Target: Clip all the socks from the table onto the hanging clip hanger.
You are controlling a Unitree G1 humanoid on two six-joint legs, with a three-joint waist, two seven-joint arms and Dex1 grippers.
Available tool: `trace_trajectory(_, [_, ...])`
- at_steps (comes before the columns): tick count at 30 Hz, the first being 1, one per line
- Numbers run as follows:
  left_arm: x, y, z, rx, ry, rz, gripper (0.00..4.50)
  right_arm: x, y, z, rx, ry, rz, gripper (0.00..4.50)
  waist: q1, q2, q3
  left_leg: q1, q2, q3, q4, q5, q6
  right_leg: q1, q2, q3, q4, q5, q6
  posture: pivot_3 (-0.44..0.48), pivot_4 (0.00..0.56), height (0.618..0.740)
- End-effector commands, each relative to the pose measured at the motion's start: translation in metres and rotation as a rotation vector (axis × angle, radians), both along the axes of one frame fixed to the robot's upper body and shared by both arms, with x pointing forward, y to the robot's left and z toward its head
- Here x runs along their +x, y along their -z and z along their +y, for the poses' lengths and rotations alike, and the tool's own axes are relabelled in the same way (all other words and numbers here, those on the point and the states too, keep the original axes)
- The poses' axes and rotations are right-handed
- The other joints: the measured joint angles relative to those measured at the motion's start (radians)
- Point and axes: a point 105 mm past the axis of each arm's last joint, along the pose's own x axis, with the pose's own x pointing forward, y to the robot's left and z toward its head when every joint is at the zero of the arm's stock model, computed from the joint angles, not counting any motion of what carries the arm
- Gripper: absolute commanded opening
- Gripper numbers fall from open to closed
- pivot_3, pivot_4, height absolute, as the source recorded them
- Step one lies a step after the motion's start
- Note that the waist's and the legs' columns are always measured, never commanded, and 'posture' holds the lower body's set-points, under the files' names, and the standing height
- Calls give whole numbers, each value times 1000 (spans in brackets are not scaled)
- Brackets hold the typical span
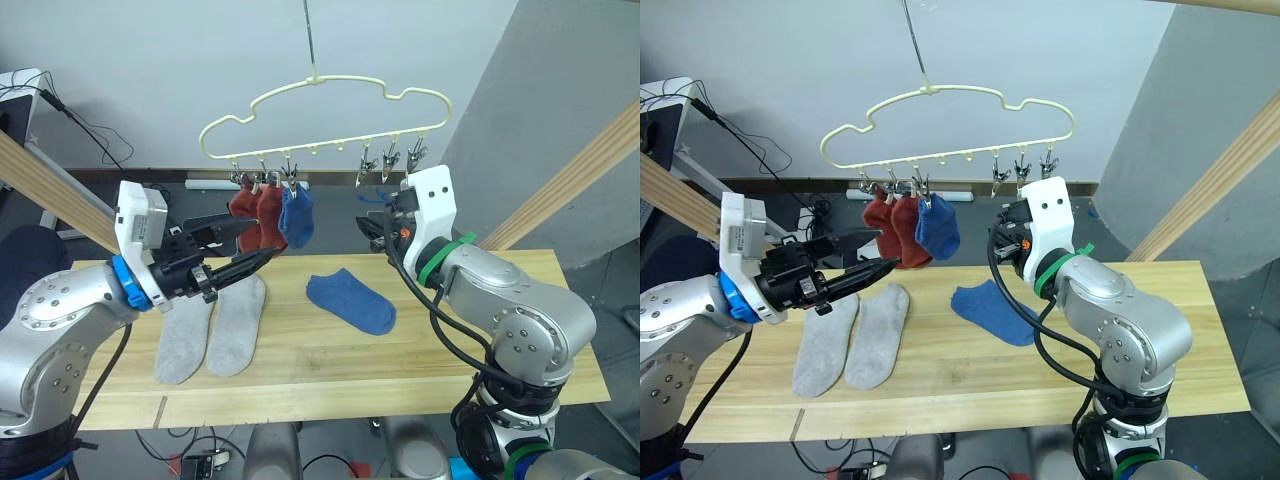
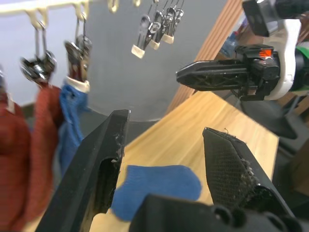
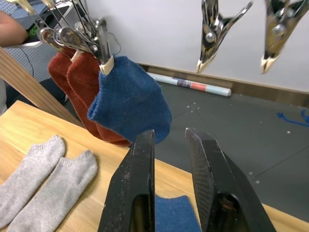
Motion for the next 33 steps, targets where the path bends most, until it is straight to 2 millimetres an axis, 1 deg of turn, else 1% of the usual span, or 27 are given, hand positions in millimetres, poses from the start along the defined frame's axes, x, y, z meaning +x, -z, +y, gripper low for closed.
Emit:
trace_trajectory(1, [-5,-10,1,28,7,-69,2761,-4,-14,8,13,-46,-72,1052,1,0,0,0,0,0,0,0,0,0,0,0,0,0,0,-136,329,740])
trace_trajectory(7, [-9,-16,-3,51,42,-100,2761,0,-16,8,-1,-23,-78,1052,2,0,0,0,0,0,0,0,0,0,0,0,0,0,0,-127,331,740])
trace_trajectory(12, [-9,-21,-1,60,42,-115,2761,1,-17,9,-1,-24,-74,1052,4,0,0,0,0,0,0,0,0,0,0,0,0,0,0,-119,332,740])
trace_trajectory(13, [-9,-21,-1,64,42,-116,2761,1,-18,10,-1,-23,-75,1407,4,0,0,0,0,0,0,0,0,0,0,0,0,0,0,-116,332,740])
trace_trajectory(14, [-9,-21,-1,66,42,-116,2761,2,-18,10,-2,-22,-75,1621,5,0,0,0,0,1,-1,0,0,0,0,0,0,0,0,-116,332,740])
trace_trajectory(19, [-10,-21,-1,68,41,-121,2761,3,-19,10,-4,-17,-77,3307,6,0,0,0,0,0,-1,0,0,-1,0,0,-1,0,0,-109,331,740])
trace_trajectory(33, [-13,-23,-7,54,66,-113,2761,21,-32,11,6,35,-106,3307,8,1,1,0,0,1,-2,0,0,-1,0,0,-1,0,0,-109,344,740])
